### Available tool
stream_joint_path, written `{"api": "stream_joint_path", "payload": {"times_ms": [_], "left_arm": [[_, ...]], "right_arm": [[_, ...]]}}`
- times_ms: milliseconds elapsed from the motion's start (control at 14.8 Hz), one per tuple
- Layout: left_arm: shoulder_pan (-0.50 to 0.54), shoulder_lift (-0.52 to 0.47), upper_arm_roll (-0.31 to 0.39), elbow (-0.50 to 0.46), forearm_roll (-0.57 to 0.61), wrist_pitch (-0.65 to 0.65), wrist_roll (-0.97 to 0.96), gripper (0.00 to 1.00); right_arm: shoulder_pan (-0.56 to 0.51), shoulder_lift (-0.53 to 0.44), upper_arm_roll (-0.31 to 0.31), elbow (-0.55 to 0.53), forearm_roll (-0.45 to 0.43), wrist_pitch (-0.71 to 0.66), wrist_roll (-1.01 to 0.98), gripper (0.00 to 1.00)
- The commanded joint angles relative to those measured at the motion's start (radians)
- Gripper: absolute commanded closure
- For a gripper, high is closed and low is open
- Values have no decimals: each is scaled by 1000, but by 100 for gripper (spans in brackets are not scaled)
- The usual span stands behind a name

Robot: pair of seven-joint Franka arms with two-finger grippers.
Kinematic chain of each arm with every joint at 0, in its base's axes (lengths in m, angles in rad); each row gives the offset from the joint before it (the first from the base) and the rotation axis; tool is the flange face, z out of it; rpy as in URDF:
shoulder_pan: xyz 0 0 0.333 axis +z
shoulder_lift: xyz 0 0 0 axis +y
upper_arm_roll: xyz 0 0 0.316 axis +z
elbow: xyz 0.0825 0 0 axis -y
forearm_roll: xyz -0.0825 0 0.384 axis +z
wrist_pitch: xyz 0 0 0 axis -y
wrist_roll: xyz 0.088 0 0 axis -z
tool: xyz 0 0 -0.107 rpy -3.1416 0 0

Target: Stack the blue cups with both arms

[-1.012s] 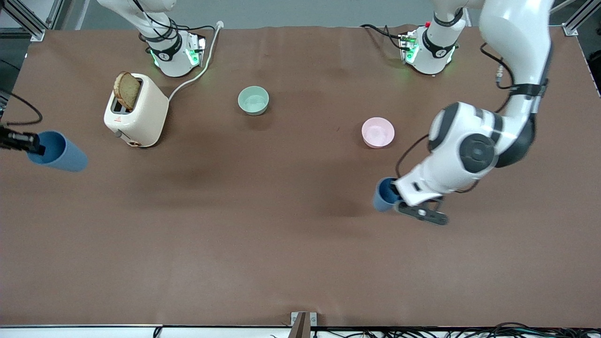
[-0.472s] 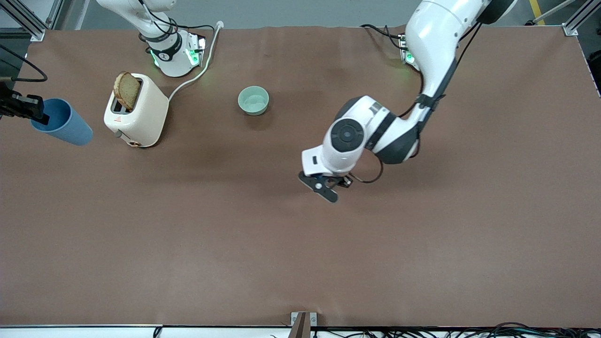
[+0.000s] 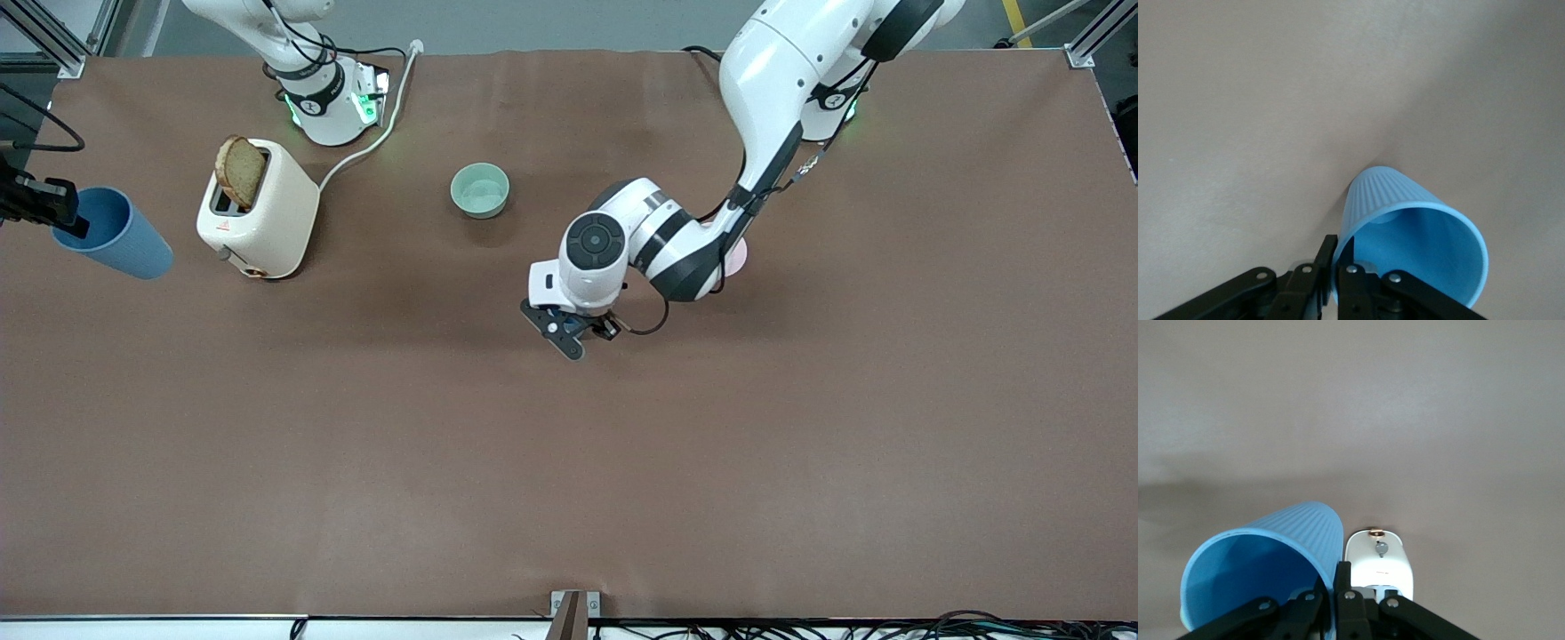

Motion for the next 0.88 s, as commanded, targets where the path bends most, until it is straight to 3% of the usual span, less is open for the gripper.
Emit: {"api": "stream_joint_path", "payload": {"times_ms": [0, 67, 135, 472, 810], "left_arm": [[-13, 27, 10, 30, 46, -1, 14, 58], [-13, 28, 10, 30, 48, 2, 4, 26], [-13, 18, 10, 30, 48, 1, 6, 0], [26, -151, 7, 59, 40, -159, 18, 0], [235, -278, 8, 68, 39, -205, 3, 0]], "right_arm": [[-1, -6, -4, -2, 25, -27, 25, 100], [-4, -4, -4, -1, 27, -35, 19, 100], [-4, -4, -4, -1, 27, -33, 14, 100], [-4, -6, -4, -1, 28, -33, 13, 99], [69, -3, 2, -4, 33, -16, 28, 99]]}}
